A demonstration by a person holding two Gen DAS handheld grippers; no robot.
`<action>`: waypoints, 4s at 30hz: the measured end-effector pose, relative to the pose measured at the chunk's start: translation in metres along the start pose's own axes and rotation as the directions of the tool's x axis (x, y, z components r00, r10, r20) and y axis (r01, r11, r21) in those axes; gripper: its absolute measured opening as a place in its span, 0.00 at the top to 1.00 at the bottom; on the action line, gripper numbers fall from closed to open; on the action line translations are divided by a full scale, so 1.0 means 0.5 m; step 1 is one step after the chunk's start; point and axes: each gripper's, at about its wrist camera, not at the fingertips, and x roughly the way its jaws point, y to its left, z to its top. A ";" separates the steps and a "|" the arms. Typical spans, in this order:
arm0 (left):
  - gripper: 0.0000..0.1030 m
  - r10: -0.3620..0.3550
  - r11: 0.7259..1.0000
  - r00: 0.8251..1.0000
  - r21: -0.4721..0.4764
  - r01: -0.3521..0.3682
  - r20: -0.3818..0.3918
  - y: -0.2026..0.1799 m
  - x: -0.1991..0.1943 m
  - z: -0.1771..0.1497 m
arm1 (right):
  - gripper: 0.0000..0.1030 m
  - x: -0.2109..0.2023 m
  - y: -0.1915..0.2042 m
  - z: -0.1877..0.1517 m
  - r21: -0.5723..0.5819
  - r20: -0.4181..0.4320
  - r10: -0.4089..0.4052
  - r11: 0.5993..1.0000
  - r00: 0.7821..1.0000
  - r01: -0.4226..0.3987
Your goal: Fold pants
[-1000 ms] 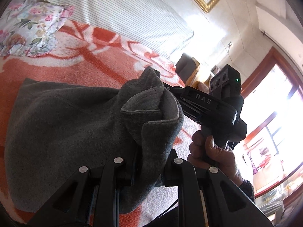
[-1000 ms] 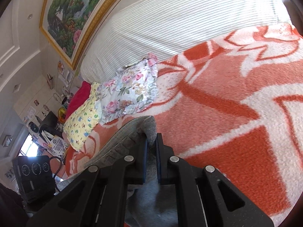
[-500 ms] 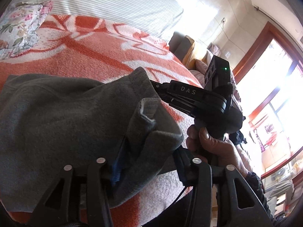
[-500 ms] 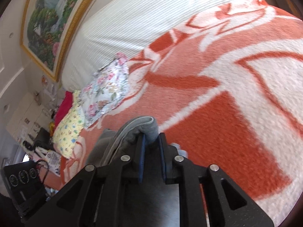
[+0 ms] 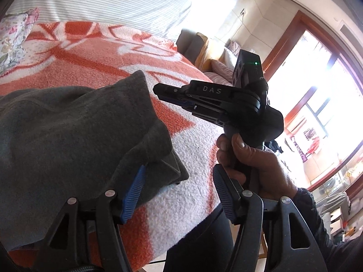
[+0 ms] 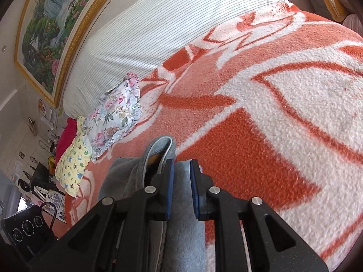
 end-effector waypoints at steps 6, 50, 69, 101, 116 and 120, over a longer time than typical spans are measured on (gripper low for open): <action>0.33 0.023 0.996 0.999 -0.081 -0.021 0.031 0.058 -0.065 -0.007 | 0.82 -0.020 0.035 -0.024 -0.016 0.001 -0.017 1.000 1.000 0.017; 0.30 0.148 0.904 0.912 0.426 0.032 -0.382 0.147 0.197 0.258 | 0.74 -0.014 0.177 -0.176 -0.204 0.001 -0.247 0.949 0.969 0.242; 0.26 0.118 0.943 0.924 0.334 0.011 -0.363 0.137 0.235 0.253 | 0.73 -0.058 0.098 -0.201 -0.097 -0.027 -0.260 0.962 0.965 0.256; 0.22 0.126 0.880 0.989 -0.452 -0.147 -0.078 0.507 -0.138 -0.006 | 0.17 0.048 0.038 -0.136 -0.003 -0.057 -0.139 0.990 0.989 0.139; 0.33 0.131 0.879 0.990 -0.457 -0.137 -0.045 0.490 -0.079 0.026 | 0.39 0.060 0.012 -0.130 0.022 -0.075 -0.010 1.000 0.997 0.012; 0.66 0.125 0.880 0.992 -0.463 -0.105 0.013 0.485 -0.094 0.018 | 0.54 0.048 0.013 -0.138 0.028 -0.052 0.014 1.000 0.999 -0.013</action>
